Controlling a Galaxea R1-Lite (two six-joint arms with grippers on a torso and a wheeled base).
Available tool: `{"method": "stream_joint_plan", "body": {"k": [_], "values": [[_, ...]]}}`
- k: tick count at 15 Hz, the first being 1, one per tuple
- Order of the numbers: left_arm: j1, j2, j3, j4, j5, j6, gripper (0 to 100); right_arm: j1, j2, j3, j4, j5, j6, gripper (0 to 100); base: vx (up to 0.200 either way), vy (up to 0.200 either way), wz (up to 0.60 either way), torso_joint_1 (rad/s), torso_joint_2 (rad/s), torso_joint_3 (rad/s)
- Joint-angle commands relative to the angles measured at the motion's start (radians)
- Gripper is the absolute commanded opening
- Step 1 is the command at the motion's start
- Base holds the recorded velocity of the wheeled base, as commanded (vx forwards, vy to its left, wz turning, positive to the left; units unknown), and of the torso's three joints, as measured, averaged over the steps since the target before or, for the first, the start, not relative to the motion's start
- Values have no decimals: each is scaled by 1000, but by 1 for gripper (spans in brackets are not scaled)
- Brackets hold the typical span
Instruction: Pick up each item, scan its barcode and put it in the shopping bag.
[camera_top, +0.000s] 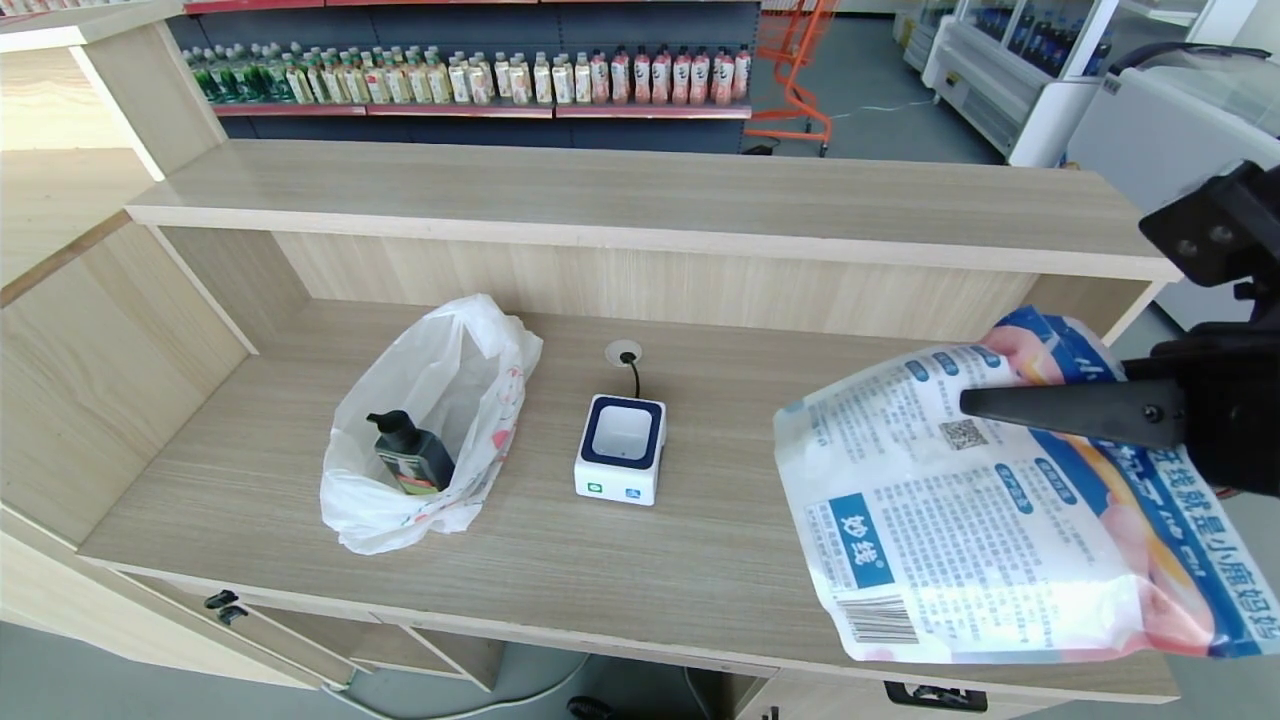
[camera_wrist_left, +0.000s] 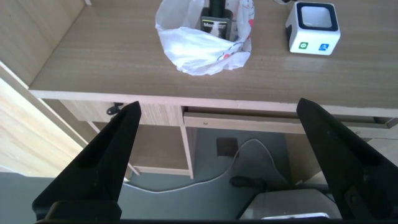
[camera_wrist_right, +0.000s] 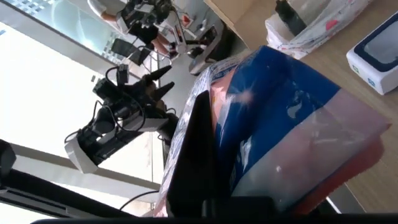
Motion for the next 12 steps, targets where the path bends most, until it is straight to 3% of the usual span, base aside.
{"method": "stream_joint_plan", "body": {"k": [1, 3, 4, 5, 8, 12], "values": [[0, 0, 2, 0, 0, 0, 100, -2, -71, 21, -13, -4, -146, 0, 0, 0, 0, 0, 0, 0], [0, 1, 0, 0, 0, 0, 100, -76, 16, 60, -9, -74, -543, 0, 0, 0, 0, 0, 0, 0], [0, 1, 0, 0, 0, 0, 100, -88, 45, 86, -7, -209, -738, 0, 0, 0, 0, 0, 0, 0], [0, 1, 0, 0, 0, 0, 100, -88, 48, 106, -10, -363, -844, 0, 0, 0, 0, 0, 0, 0], [0, 1, 0, 0, 0, 0, 100, -106, 40, 118, -65, -654, -994, 0, 0, 0, 0, 0, 0, 0], [0, 1, 0, 0, 0, 0, 100, -148, 34, 160, -111, -688, -1080, 0, 0, 0, 0, 0, 0, 0]]}}
